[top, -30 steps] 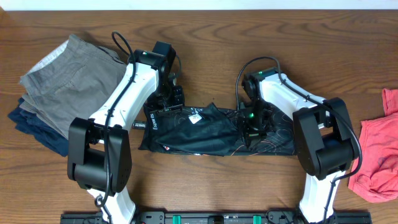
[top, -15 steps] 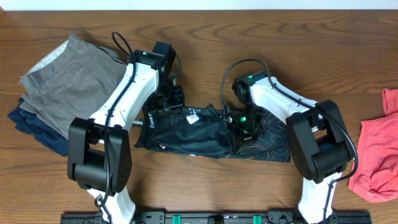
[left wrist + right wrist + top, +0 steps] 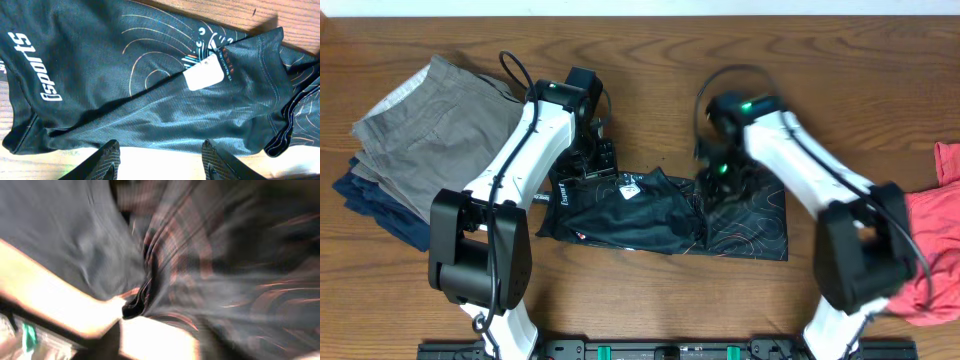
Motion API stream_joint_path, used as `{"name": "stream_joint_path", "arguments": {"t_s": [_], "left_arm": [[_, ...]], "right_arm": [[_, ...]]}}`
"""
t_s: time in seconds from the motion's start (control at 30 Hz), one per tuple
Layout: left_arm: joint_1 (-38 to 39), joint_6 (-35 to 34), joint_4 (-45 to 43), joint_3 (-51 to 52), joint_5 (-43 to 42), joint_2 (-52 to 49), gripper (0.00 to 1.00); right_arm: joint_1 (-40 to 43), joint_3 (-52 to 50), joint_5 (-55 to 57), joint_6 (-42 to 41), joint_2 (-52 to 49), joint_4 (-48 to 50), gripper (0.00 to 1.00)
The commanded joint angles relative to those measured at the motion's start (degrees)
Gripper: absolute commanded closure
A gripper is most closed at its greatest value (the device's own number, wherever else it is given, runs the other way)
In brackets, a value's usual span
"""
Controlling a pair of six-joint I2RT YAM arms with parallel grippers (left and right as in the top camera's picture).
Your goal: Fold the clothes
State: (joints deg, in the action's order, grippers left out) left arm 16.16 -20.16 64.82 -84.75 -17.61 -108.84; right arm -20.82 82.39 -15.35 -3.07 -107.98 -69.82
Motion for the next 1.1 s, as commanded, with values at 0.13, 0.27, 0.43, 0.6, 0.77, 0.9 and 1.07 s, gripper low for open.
{"name": "stream_joint_path", "arguments": {"t_s": [0.13, 0.27, 0.43, 0.6, 0.77, 0.9, 1.07], "left_arm": [[-0.13, -0.31, 0.42, 0.31, 0.72, 1.49, 0.45], [-0.13, -0.28, 0.39, 0.31, 0.72, 1.49, 0.44], [-0.13, -0.31, 0.46, 0.31, 0.72, 1.49, 0.44], [-0.13, -0.31, 0.50, 0.31, 0.72, 1.49, 0.44], [-0.13, -0.31, 0.48, 0.31, 0.72, 1.49, 0.45], [-0.13, -0.31, 0.48, 0.31, 0.72, 1.49, 0.44], [-0.13, -0.31, 0.48, 0.31, 0.72, 1.49, 0.45]], "right_arm": [[2.49, 0.92, 2.89, -4.20, 2.89, 3.85, 0.01], [0.72, -1.81, 2.93, -5.84, 1.90, 8.20, 0.01], [-1.53, -7.06, 3.63, -11.26, 1.46, 16.52, 0.01], [-2.62, -12.46, 4.87, -14.58, 1.46, 23.56, 0.17], [-2.89, -17.00, 5.07, -14.84, 1.46, 28.00, 0.21], [-2.89, -19.65, 5.05, -15.17, 1.46, 30.53, 0.29], [-2.89, -20.44, 4.76, -15.10, 1.49, 30.73, 0.80]]}}
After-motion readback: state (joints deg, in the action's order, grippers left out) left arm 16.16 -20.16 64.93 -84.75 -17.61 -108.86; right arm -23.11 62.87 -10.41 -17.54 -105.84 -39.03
